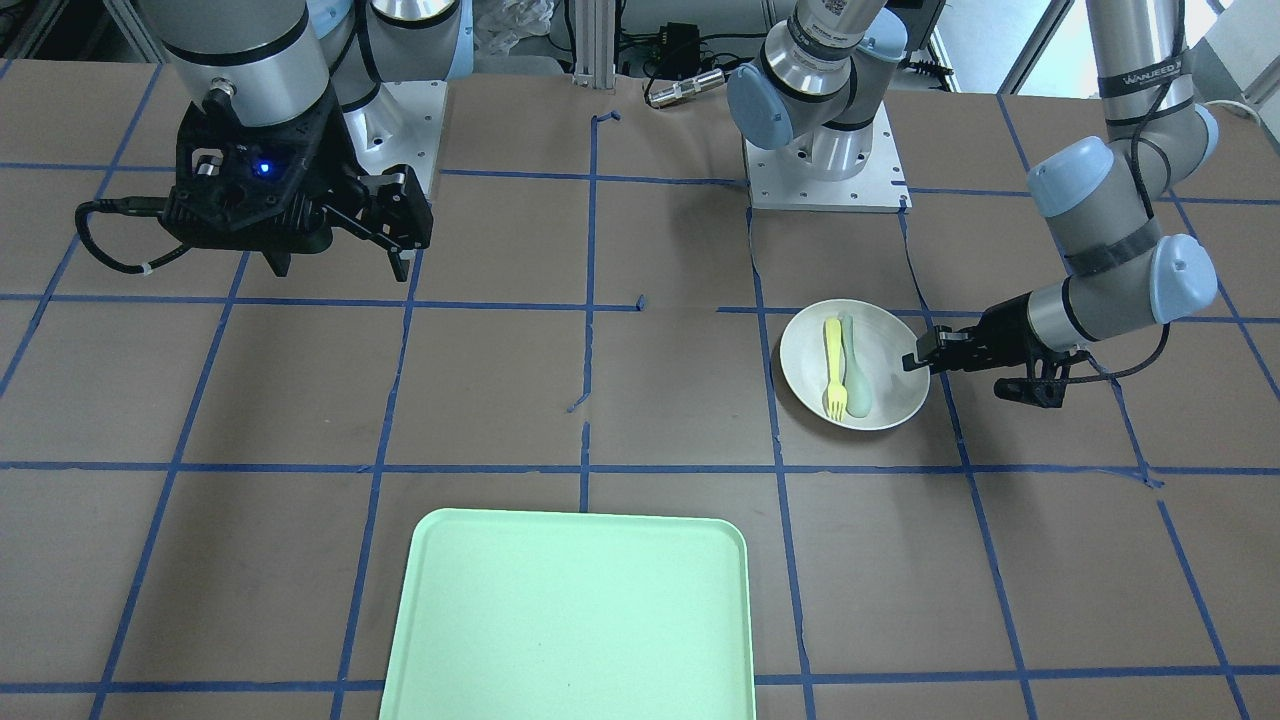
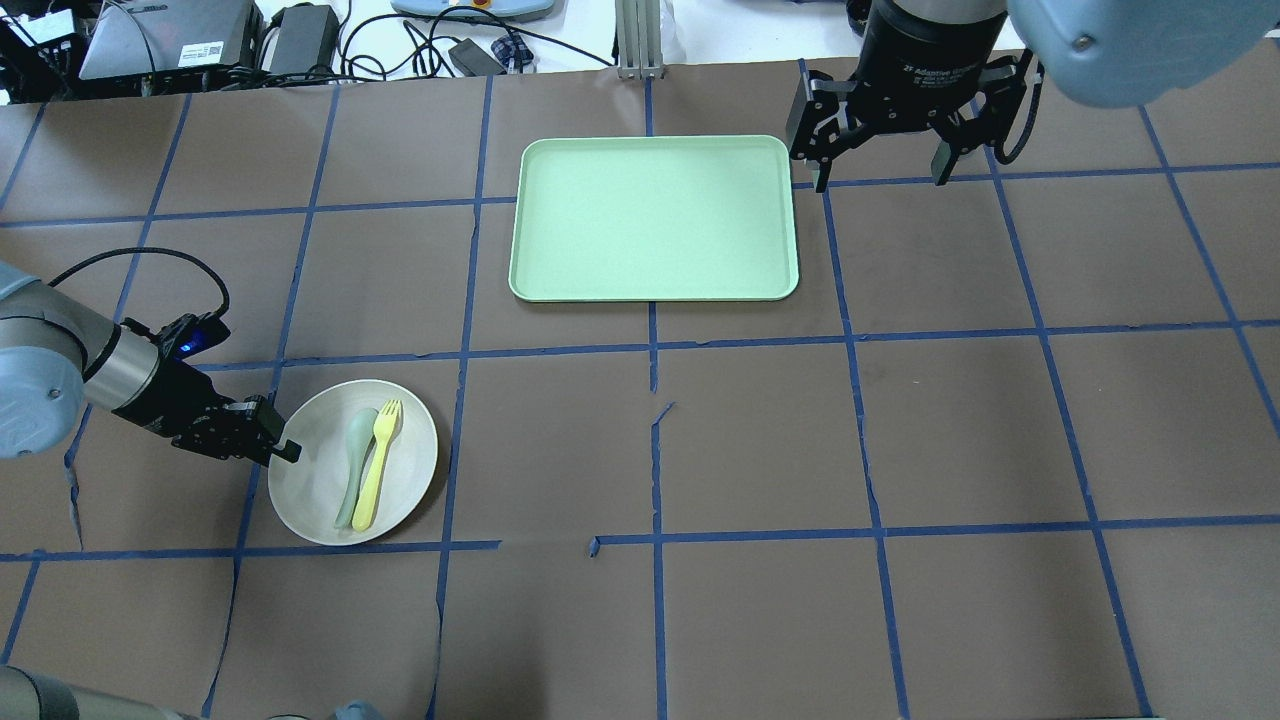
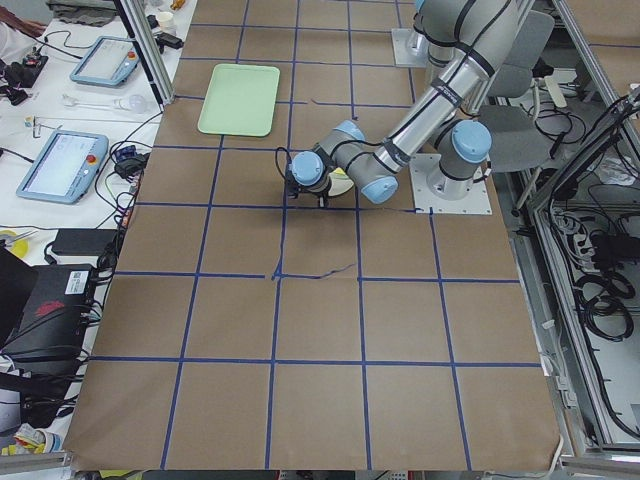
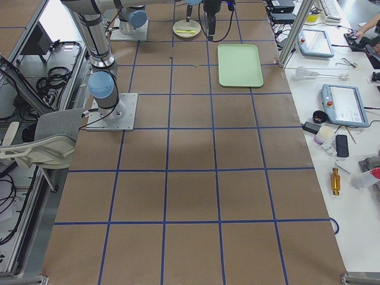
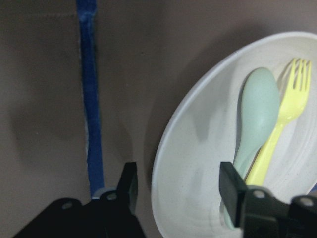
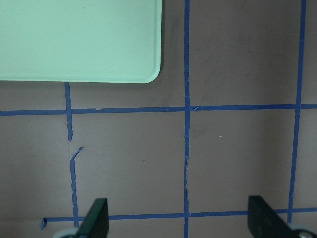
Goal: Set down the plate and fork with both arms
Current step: 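Move the left gripper down to the rim of the white plate, then close the left gripper on the white plate's rim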
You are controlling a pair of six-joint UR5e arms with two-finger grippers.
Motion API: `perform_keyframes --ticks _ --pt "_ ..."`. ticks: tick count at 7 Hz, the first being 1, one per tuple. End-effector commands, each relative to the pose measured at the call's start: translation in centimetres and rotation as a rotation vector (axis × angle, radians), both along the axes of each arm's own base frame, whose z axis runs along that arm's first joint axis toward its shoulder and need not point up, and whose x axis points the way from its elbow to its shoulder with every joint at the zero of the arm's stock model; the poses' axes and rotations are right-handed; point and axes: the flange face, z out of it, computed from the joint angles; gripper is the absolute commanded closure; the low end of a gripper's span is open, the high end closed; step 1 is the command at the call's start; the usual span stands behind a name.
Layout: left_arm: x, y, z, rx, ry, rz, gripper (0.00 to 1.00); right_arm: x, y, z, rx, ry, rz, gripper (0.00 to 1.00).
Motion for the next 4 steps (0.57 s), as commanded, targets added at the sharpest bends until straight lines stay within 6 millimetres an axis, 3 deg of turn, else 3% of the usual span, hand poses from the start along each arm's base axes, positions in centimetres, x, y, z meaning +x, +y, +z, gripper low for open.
perform_keyframes --ticks 1,2,4 --pt "-0.16 0.26 -0.68 0.017 0.010 -0.001 0.58 0.07 0.04 -0.02 0.002 0.001 0.002 0.00" --pt "-0.17 0.25 -1.08 0.024 0.016 0.000 0.58 0.00 0.00 -0.01 0.000 0.001 0.000 0.00" --pt "-0.06 0.12 -1.15 0.026 0.016 -0.001 1.00 0.07 0.03 0.05 0.000 0.001 0.002 0.00"
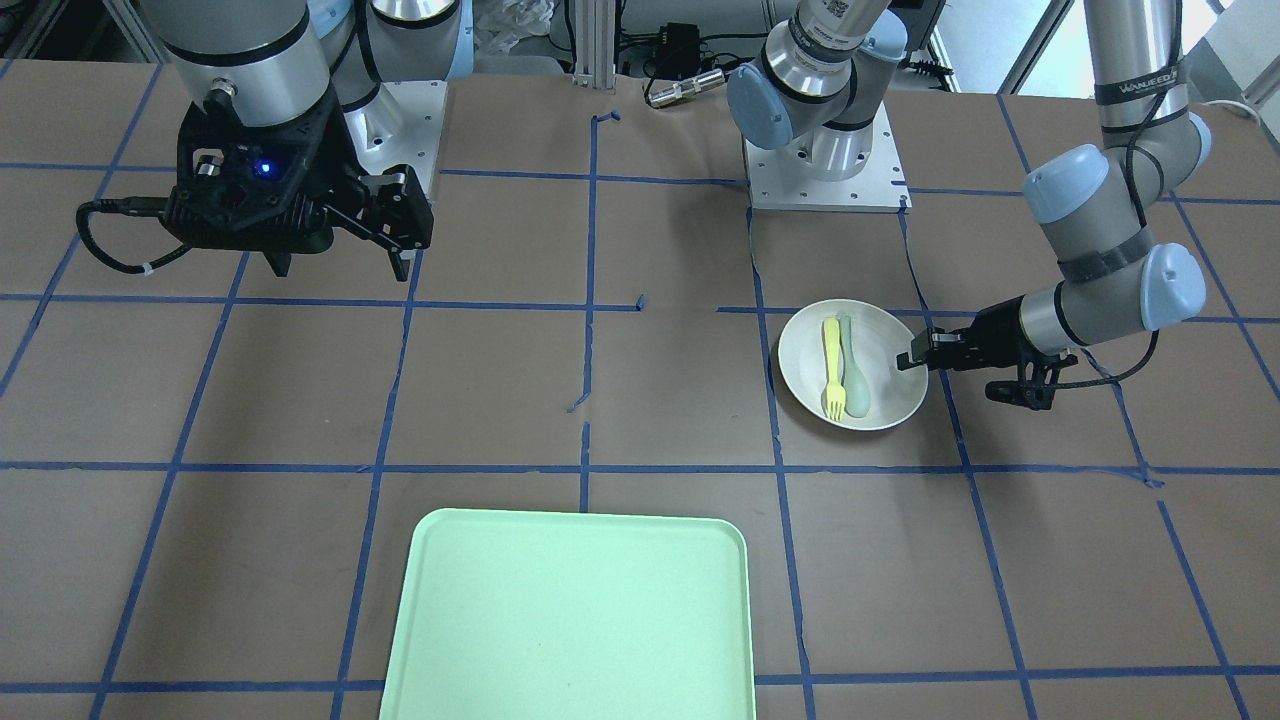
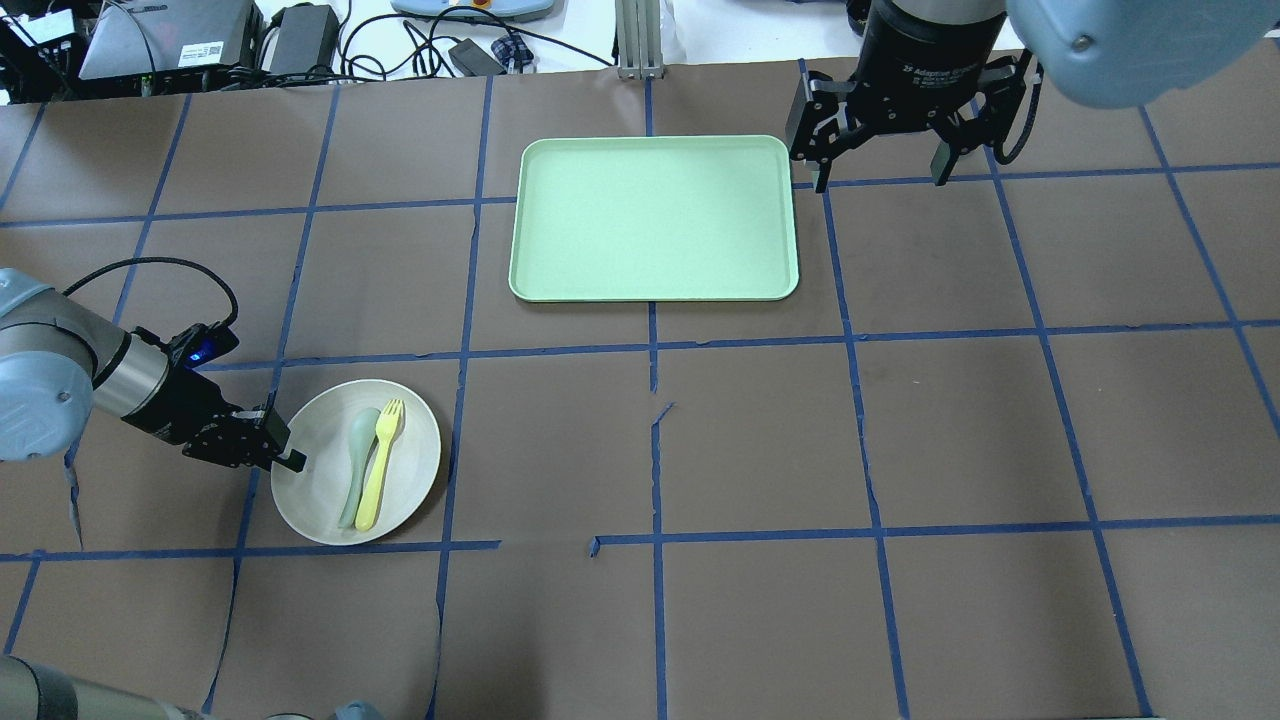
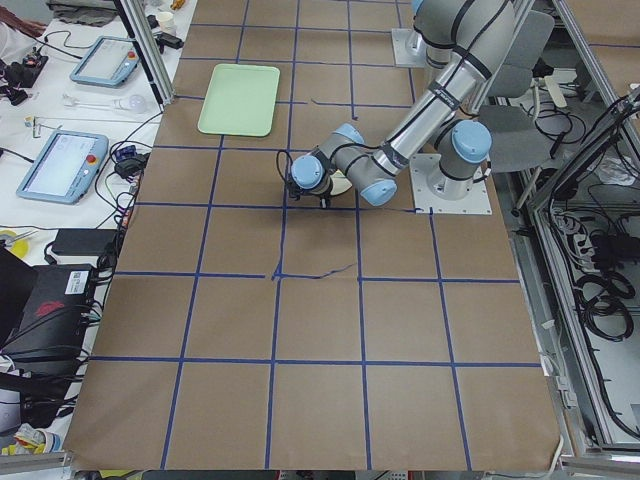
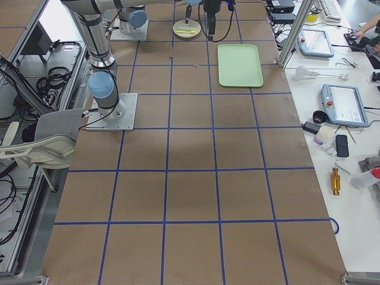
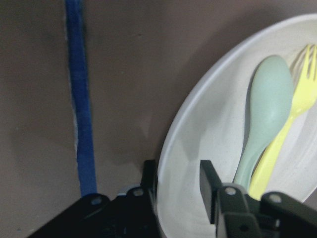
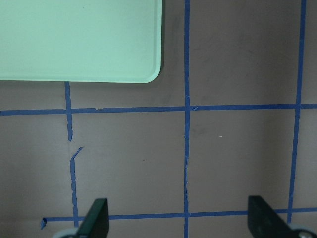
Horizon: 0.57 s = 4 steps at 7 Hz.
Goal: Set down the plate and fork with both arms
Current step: 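Close the left gripper on the white plate's rim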
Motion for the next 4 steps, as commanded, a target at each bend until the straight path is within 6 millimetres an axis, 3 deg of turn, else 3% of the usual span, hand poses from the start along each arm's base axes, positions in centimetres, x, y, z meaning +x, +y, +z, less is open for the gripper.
perform_keyframes --ticks 1,3,4 --pt "0.1 -0.1 -0.1 0.005 0.000 0.002 1.00 0.0 0.0 0.0 0.000 0.000 0.000 0.00" --pt "0.1 -0.2 0.0 0.007 0.006 0.005 1.00 0.0 0.1 0.1 -0.002 0.000 0.000 0.00" --pt "0.6 -1.2 0.9 0.002 0.001 0.007 1.00 0.0 0.0 0.0 0.000 0.000 0.000 0.00"
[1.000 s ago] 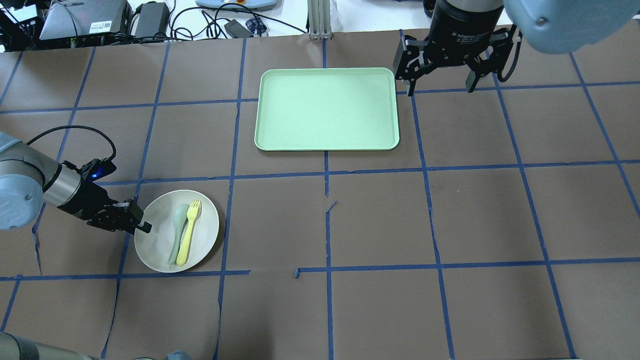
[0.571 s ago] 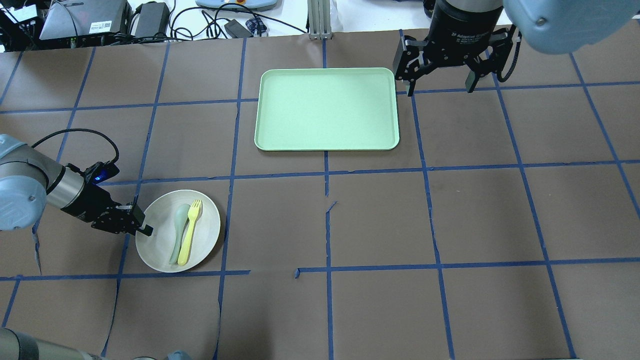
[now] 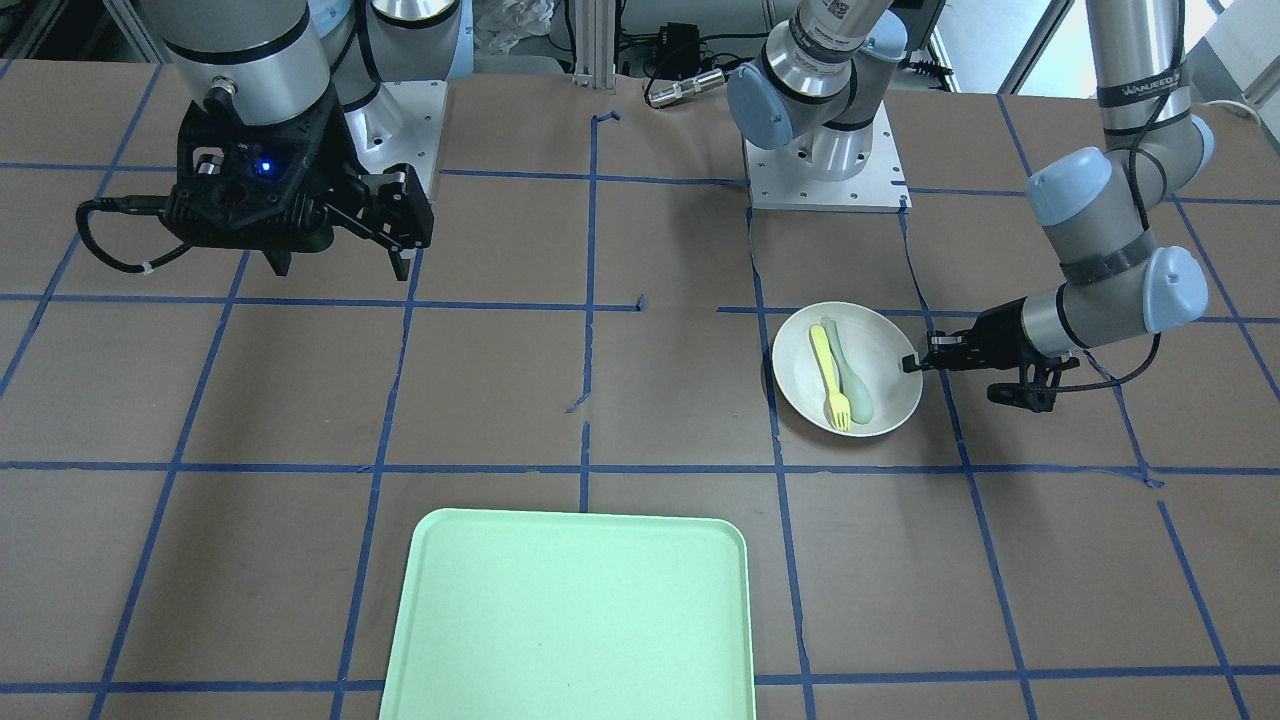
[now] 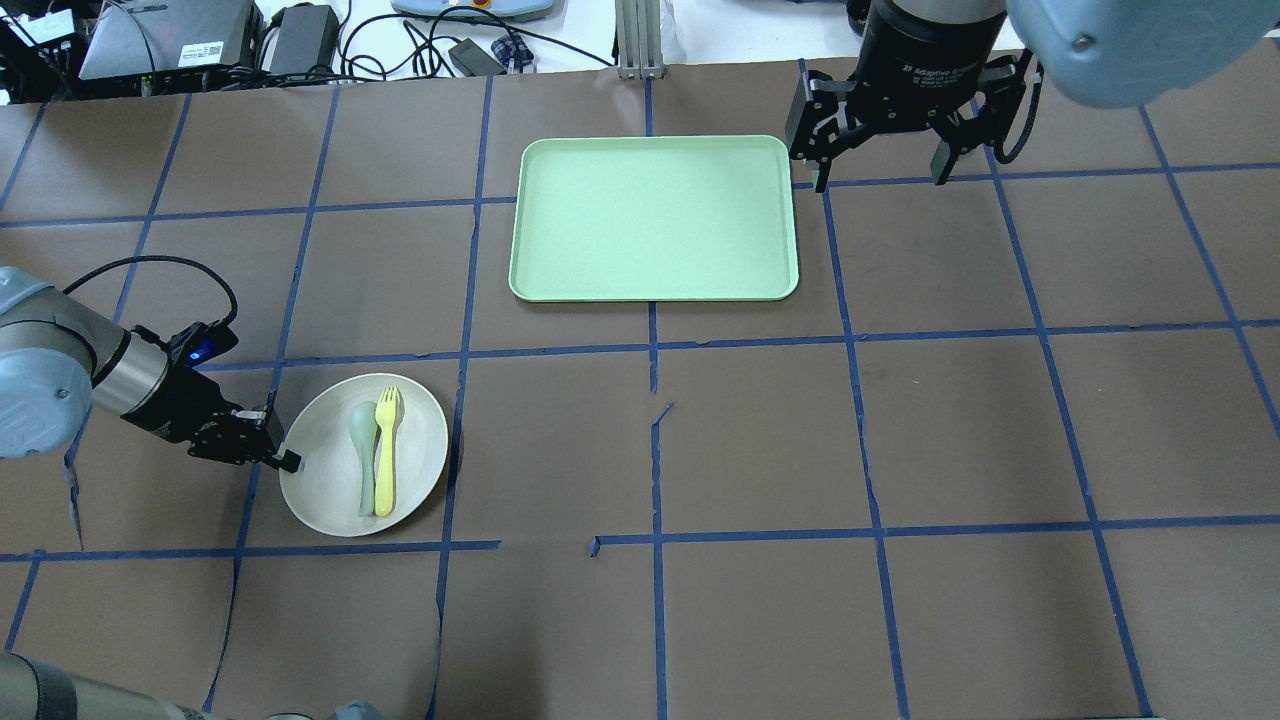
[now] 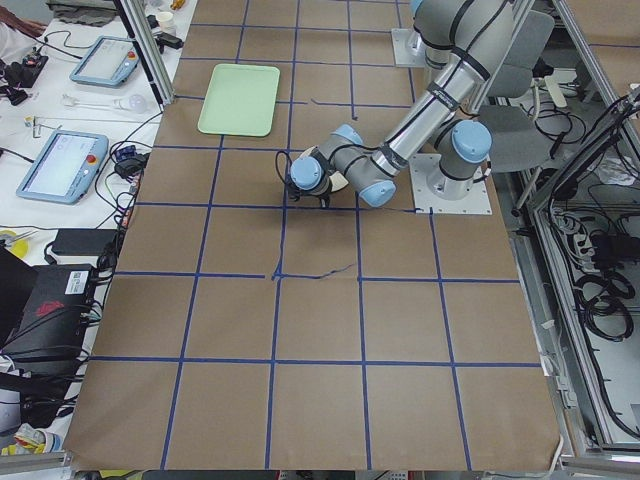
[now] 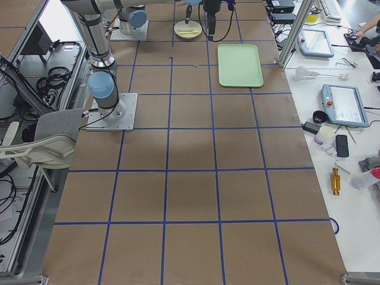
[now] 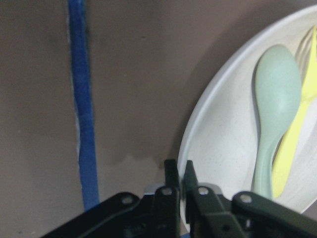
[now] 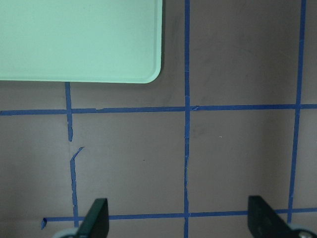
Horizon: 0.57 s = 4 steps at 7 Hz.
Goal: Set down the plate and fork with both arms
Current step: 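Close the left gripper on the white plate's rim, then lift the plate with the left gripper and carry it onto the green tray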
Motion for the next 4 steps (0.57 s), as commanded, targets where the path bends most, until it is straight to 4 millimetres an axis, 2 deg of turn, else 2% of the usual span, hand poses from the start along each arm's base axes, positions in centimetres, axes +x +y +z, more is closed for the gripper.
perform_keyframes --ticks 1,2,3,4 --pt "1.1 -2.6 2.9 0.004 0.003 0.003 1.00 0.0 0.0 -0.1 0.001 0.000 0.000 0.00" --pt "1.8 -4.7 5.0 -0.037 -0.023 -0.005 1.00 0.0 0.0 -0.1 0.001 0.000 0.000 0.00" --pt "0.3 -6.8 6.7 -0.074 -0.050 -0.052 1.00 0.0 0.0 -0.1 0.001 0.000 0.000 0.00" --pt "-3.1 -10.4 9.1 -0.119 -0.086 -0.104 1.00 0.0 0.0 0.0 -0.001 0.000 0.000 0.00"
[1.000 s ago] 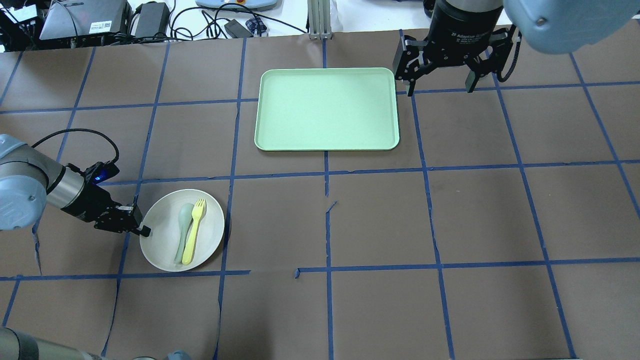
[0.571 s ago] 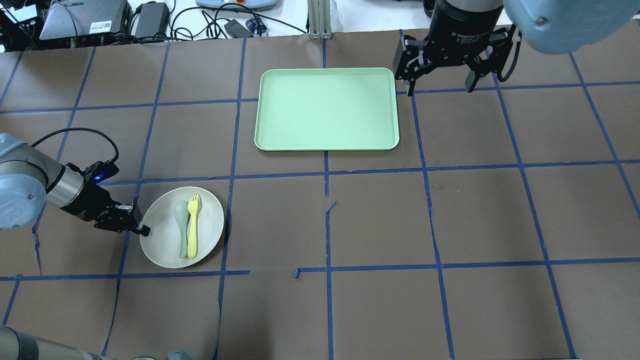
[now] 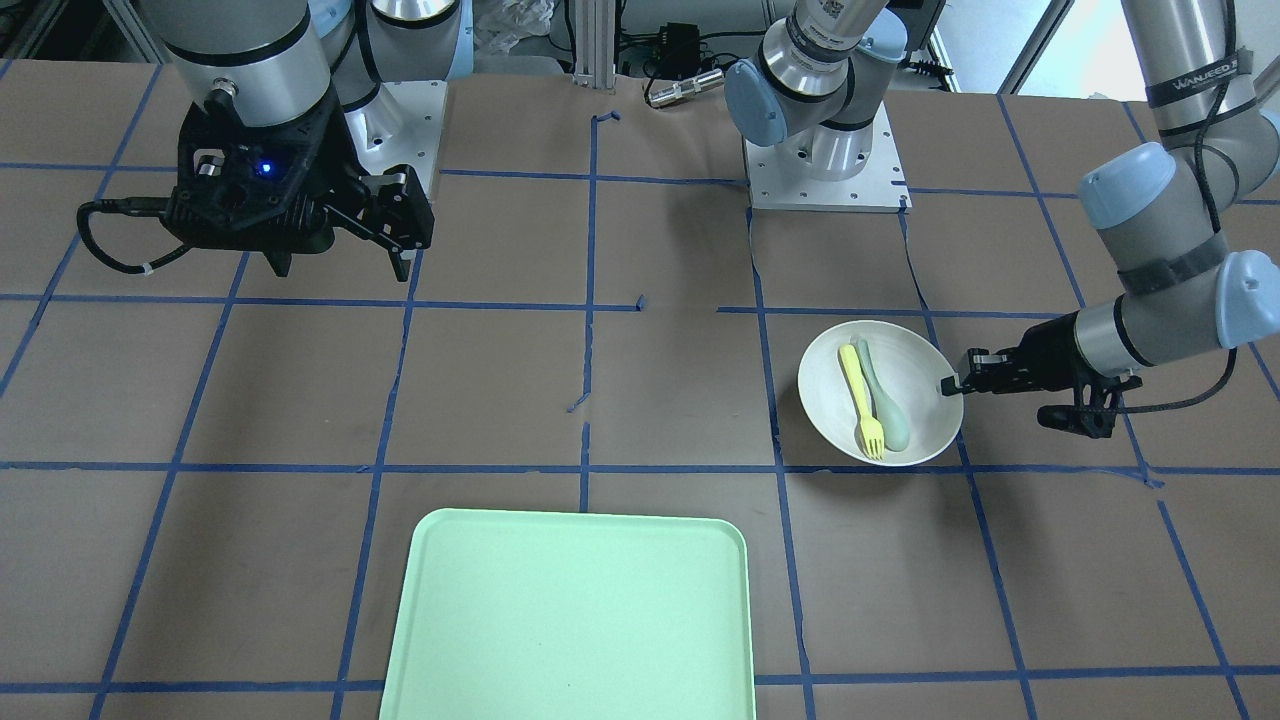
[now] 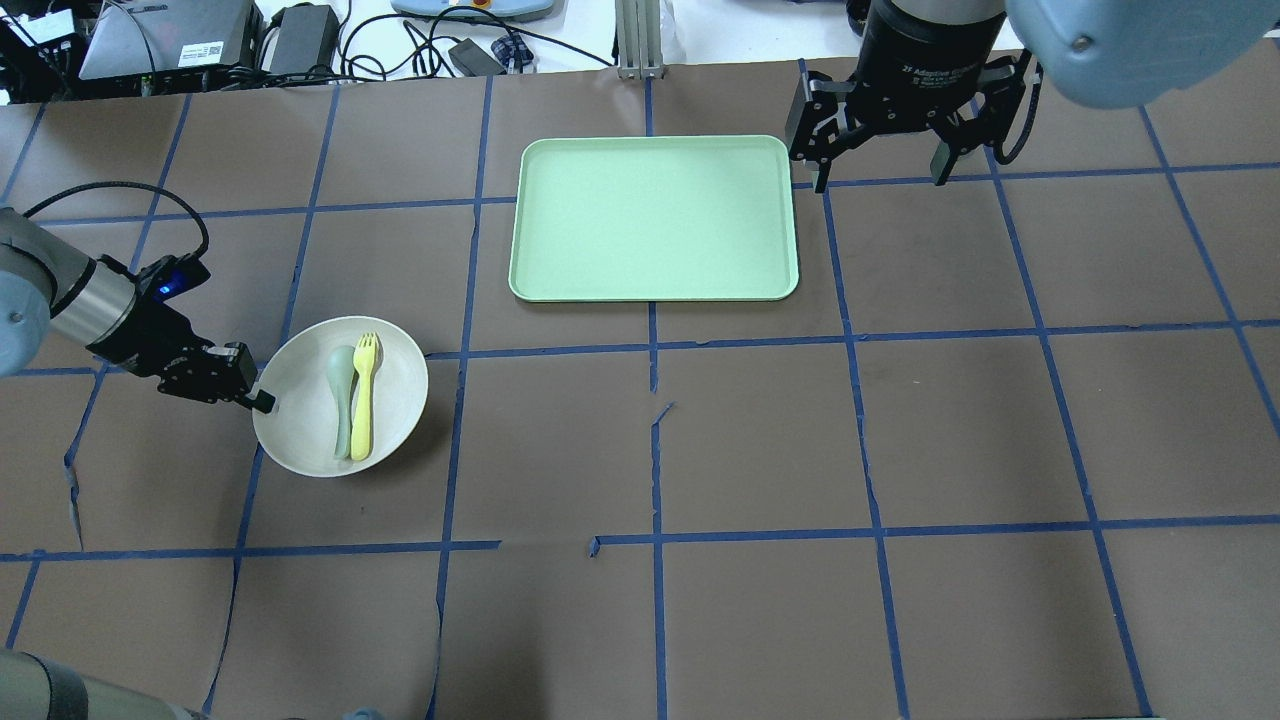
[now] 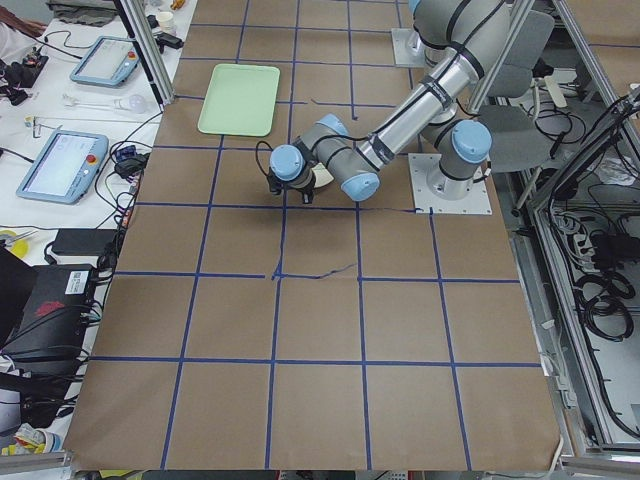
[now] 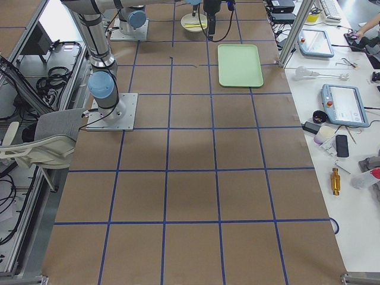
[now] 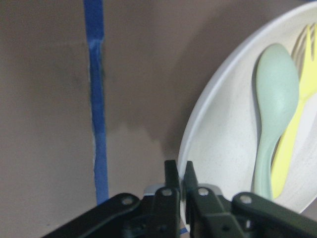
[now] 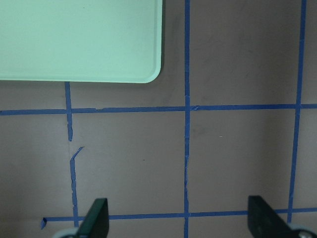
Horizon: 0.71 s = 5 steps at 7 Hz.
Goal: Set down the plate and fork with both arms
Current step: 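Lift the plate with the left gripper and carry it onto the green tray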
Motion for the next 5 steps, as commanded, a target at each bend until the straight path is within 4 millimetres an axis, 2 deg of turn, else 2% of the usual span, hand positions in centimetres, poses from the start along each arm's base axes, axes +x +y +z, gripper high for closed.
perform_keyframes --ticks 1,2,3,5 --pt "-6.6 -7.0 4.4 -0.086 -0.055 -0.093 1.00 0.0 0.0 0.0 0.000 0.000 0.000 0.00" --pt "-10.2 -10.1 5.3 -0.113 -0.041 -0.108 1.00 -0.1 0.0 0.0 0.000 0.000 -0.002 0.00" --pt "-13.8 -13.0 4.6 -0.090 -0.024 -0.109 1.00 0.0 0.0 0.1 -0.001 -0.002 0.000 0.00" --pt "-22.6 -18.8 4.2 -0.100 -0.037 -0.107 1.00 -0.1 -0.1 0.1 -0.001 -0.002 -0.002 0.00"
